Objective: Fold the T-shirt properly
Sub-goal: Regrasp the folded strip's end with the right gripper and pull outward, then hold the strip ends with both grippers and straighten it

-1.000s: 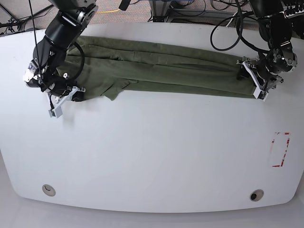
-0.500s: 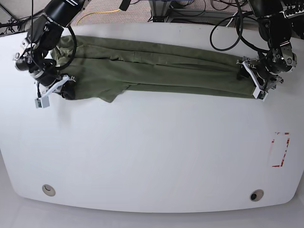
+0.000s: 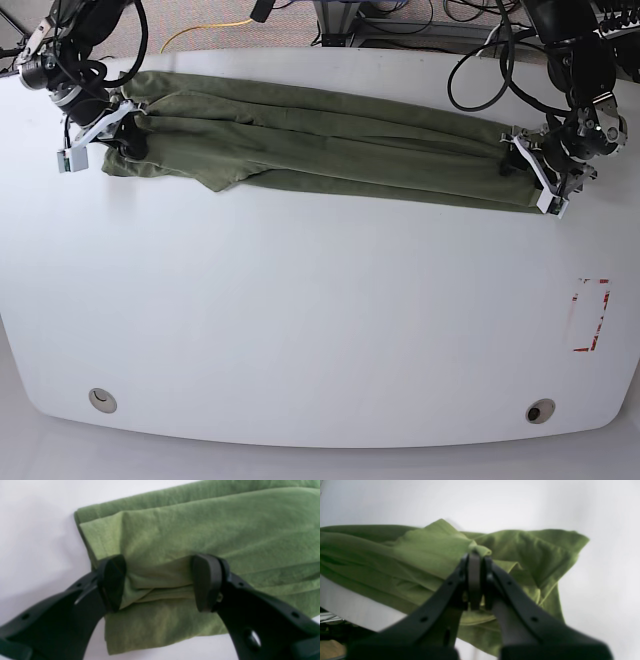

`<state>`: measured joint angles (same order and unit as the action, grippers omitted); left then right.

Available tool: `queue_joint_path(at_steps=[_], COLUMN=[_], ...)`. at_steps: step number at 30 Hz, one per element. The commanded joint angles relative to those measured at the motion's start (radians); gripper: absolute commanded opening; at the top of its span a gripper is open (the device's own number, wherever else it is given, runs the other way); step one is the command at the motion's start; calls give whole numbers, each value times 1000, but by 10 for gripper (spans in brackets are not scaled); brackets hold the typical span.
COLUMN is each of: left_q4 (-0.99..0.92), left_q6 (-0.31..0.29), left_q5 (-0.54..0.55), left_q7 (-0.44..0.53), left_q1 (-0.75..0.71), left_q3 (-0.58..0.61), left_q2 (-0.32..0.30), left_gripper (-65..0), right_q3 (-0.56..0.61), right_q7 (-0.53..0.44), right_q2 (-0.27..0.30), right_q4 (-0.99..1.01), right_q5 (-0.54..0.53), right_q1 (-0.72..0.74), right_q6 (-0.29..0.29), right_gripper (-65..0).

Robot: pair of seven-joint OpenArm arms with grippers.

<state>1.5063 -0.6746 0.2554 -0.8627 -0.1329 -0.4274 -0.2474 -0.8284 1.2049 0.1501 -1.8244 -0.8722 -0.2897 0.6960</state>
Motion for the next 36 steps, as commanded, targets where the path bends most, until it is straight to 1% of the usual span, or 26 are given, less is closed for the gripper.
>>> queue_joint_path(at_steps=[1, 8, 10, 11, 13, 16, 17, 19, 21, 22, 23, 25, 27, 29, 31, 34, 35, 36], left_q4=[-11, -8, -6, -6, -6, -3, 1, 18, 26, 26, 30, 49, 72, 87, 90, 86, 86, 87], left_q6=[2, 2, 2, 0, 0, 0, 0, 0, 0, 0, -1, -1, -1, -1, -1, -1, -1, -1], left_q5=[-28, -28, -28, -28, -28, -26, -24, -24, -23, -21, -20, -20, -20, -20, -20, -20, -20, -20], left_q7=[-45, -45, -45, -45, -45, -45, -45, -45, -45, -45, -45, -45, -46, -46, -48, -48, -48, -48], left_q1=[-6, -1, 8, 11, 16, 17, 23, 31, 34, 36, 37, 39, 39, 39, 39, 39, 39, 36], left_q3=[2, 2, 2, 2, 2, 2, 2, 2, 2, 2, 2, 2, 0, 0, 0, 0, 0, 0], left_q2=[-7, -7, -7, -7, -7, -7, -7, -7, -7, -7, -7, -7, -5, -5, -5, -5, -5, -3], left_gripper=[-254, -254, -254, -254, -254, -254, -254, -254, -253, -253, -253, -253, -253, -253, -253, -253, -253, -253], right_q3=[-24, -55, -59, -59, -62, -87, -98, -131, -148, -151, -150, -150, -148, -141, -102, -44, -29, -9], right_q7=[-23, -23, -24, -24, -27, -30, -30, -29, -24, -24, -24, -20, 14, 60, 92, 102, 102, 100], right_q2=[18, 21, 30, 32, 30, 29, 27, 27, 26, 24, 16, -4, -8, -14, -27, -59, -71, -83], right_q4=[-19, -15, -13, -13, -13, -19, -25, -56, -104, -131, -154, -180, -180, -173, -163, -154, -148, -137], right_q5=[-23, -14, 20, 49, 144, 241, 258, 256, 256, 255, 249, 196, 95, 15, -34, -18, 0, 35], right_q1=[-19, -64, -65, -65, -64, -56, -50, -52, -52, -52, -52, -52, -50, -44, -29, -7, -4, -1], right_q6=[2, 2, 2, 2, 2, 2, 2, 2, 2, 2, 2, 2, 2, 2, 2, 2, 2, 2], right_gripper=[-650, -650, -637, -617, -536, -414, -377, -303, -258, -247, -247, -249, -249, -249, -250, -274, -295, -330])
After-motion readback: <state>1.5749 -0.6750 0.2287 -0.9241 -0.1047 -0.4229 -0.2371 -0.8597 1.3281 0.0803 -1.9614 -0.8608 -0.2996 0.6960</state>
